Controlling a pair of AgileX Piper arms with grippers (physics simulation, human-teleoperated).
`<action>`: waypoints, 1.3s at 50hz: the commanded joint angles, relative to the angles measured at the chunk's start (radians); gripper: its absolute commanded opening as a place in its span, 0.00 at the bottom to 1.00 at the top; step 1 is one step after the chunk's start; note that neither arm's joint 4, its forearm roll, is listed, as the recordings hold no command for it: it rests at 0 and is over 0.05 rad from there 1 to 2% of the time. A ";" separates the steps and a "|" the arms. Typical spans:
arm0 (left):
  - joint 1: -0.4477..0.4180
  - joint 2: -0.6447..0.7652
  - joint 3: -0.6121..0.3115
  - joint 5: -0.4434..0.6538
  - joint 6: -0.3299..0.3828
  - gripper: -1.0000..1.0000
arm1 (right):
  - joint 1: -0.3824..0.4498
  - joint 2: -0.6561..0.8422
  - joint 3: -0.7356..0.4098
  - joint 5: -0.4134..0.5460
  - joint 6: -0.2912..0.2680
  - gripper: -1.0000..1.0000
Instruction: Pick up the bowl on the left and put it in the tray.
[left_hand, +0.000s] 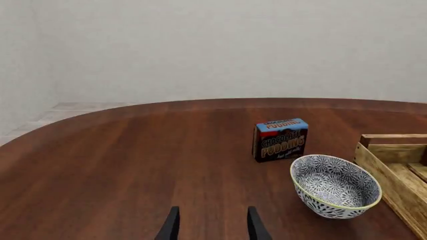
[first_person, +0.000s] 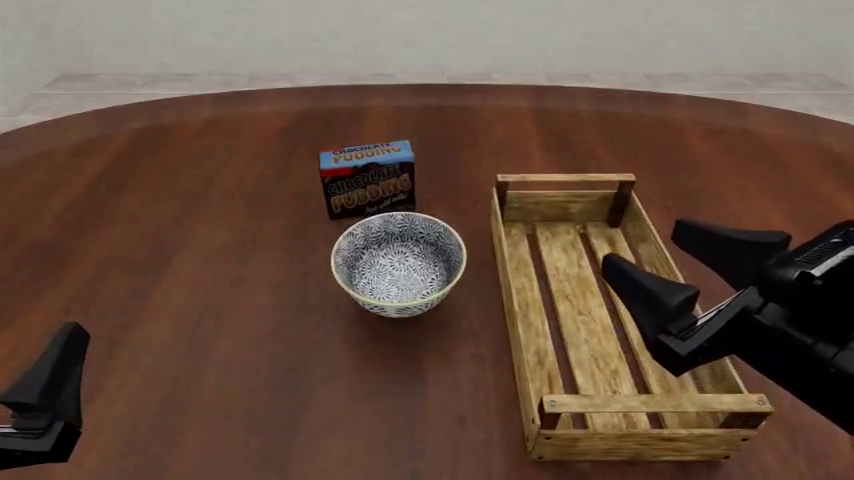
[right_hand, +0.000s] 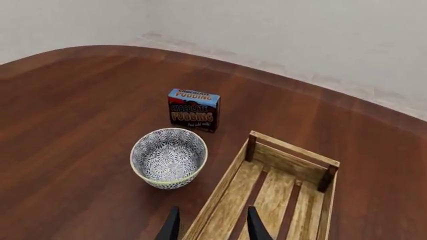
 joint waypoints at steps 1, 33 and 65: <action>0.000 0.000 0.000 0.000 0.000 1.00 | 0.016 0.040 -0.050 0.028 0.025 1.00; 0.000 0.000 0.000 0.000 0.000 1.00 | 0.022 0.125 -0.170 0.052 0.035 1.00; 0.000 0.000 0.000 0.000 0.000 1.00 | 0.116 0.254 -0.333 0.172 0.129 1.00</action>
